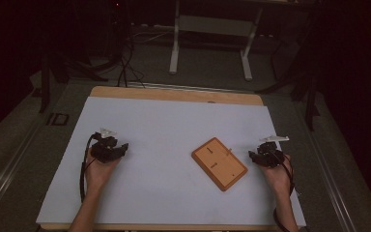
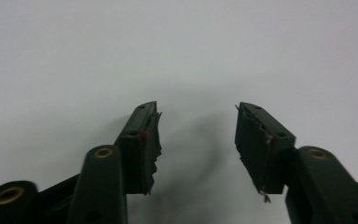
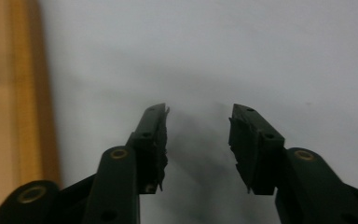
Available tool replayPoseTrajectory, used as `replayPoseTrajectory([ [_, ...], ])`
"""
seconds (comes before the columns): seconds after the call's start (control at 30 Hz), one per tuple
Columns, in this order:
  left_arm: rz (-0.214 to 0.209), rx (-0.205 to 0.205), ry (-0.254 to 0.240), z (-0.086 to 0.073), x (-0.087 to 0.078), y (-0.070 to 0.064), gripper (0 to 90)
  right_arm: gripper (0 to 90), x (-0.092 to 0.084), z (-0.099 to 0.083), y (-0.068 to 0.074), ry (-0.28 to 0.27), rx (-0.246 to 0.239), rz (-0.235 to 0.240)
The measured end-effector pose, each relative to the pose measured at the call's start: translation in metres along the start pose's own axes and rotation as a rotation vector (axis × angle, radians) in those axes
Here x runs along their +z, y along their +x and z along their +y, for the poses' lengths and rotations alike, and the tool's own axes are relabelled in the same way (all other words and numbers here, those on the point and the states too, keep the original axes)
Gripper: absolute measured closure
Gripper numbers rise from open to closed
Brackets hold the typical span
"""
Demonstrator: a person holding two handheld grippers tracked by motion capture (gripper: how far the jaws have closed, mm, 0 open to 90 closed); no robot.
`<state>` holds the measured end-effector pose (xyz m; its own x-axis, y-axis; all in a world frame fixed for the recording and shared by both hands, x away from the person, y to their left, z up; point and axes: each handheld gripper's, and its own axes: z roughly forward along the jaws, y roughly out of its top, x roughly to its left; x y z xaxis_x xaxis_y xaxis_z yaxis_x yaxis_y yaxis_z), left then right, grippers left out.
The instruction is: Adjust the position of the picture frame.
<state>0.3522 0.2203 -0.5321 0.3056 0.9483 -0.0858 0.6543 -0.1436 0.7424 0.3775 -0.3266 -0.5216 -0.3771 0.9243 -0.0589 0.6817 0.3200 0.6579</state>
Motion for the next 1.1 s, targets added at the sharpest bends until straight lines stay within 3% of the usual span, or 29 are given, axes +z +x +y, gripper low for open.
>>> replayPoseTrajectory([
  [0.07,-0.044,-0.028,-0.011,0.001,-0.004,0.0,52.1,57.3,-0.001,0.001,0.003,0.001,-0.009,0.014],
  [0.27,-0.067,-0.019,-0.034,0.003,-0.011,-0.006,51.7,56.3,-0.008,0.003,0.006,-0.017,-0.006,0.081],
  [0.4,-0.033,0.023,-0.035,0.003,-0.015,-0.011,52.2,56.7,-0.012,0.003,0.007,-0.023,-0.017,0.113],
  [0.47,0.006,0.048,-0.028,0.003,-0.017,-0.012,51.8,58.2,-0.014,0.003,0.008,-0.038,-0.017,0.142],
  [0.53,0.023,0.044,-0.031,0.003,-0.018,-0.013,51.1,58.9,-0.016,0.004,0.01,-0.044,-0.027,0.16],
  [0.67,0.023,0.04,-0.036,0.003,-0.02,-0.013,51.0,58.1,-0.02,0.006,0.014,-0.069,-0.054,0.196],
  [0.87,0.037,0.068,-0.037,0.003,-0.02,-0.018,51.9,58.8,-0.02,0.009,0.023,-0.077,-0.084,0.234],
  [1.0,0.023,0.05,-0.058,0.005,-0.024,-0.019,52.2,59.2,-0.02,0.01,0.027,-0.07,-0.099,0.239],
  [1.1,0.012,0.039,-0.051,0.005,-0.024,-0.019,53.2,63.8,-0.018,0.012,0.033,-0.066,-0.12,0.281],
])
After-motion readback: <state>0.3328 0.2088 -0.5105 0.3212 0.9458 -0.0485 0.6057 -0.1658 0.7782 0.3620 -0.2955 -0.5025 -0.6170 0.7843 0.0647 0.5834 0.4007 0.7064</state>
